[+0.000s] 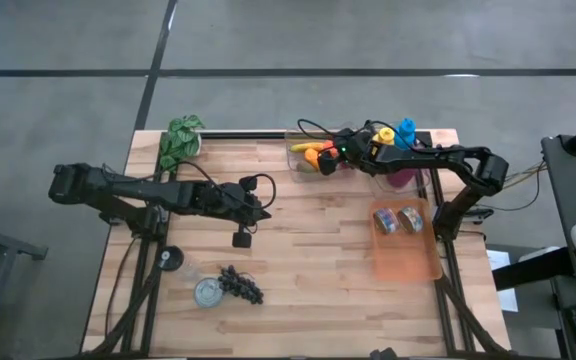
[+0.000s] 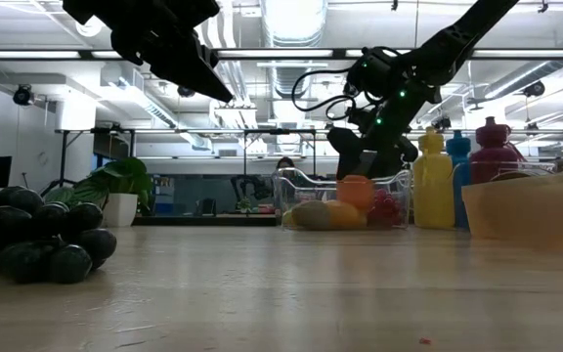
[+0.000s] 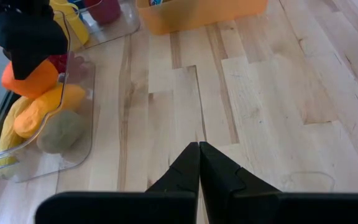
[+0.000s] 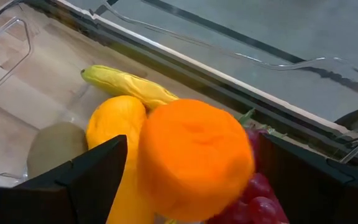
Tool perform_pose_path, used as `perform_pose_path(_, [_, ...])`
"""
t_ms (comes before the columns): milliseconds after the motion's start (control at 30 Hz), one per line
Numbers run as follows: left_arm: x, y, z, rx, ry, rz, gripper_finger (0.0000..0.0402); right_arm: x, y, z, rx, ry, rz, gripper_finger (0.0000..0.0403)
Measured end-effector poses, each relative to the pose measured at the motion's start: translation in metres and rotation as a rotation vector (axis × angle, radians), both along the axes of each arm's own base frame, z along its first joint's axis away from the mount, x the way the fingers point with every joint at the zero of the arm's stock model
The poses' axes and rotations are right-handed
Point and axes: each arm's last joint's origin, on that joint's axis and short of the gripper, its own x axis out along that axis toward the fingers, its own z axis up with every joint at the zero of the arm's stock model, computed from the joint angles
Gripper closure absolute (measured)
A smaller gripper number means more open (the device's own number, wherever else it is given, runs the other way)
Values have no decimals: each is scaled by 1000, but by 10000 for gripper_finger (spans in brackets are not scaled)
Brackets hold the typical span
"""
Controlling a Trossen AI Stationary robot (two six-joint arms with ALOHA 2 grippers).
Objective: Pick & Place Food Item
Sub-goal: Put the orange into the left transparent bin, then put the black grapes into the left transparent bin
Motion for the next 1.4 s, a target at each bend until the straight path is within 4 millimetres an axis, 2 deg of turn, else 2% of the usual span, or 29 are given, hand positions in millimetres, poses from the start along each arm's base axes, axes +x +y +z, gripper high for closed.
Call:
perform_pose_path(467, [0,0,0,0,0,0,386,-1,0,0,-8,15,2,44])
perform_pose_path(733, [0,0,0,0,0,0,386,-3,8,19,-54,-10,48,44])
perform_pose_path(1000, [0,0,0,0,0,0,386,2,40,43,-108,-61,169,53])
perform_pose_path(1400, [0,0,0,0,0,0,386,6,109,76,-179,-146,392,112])
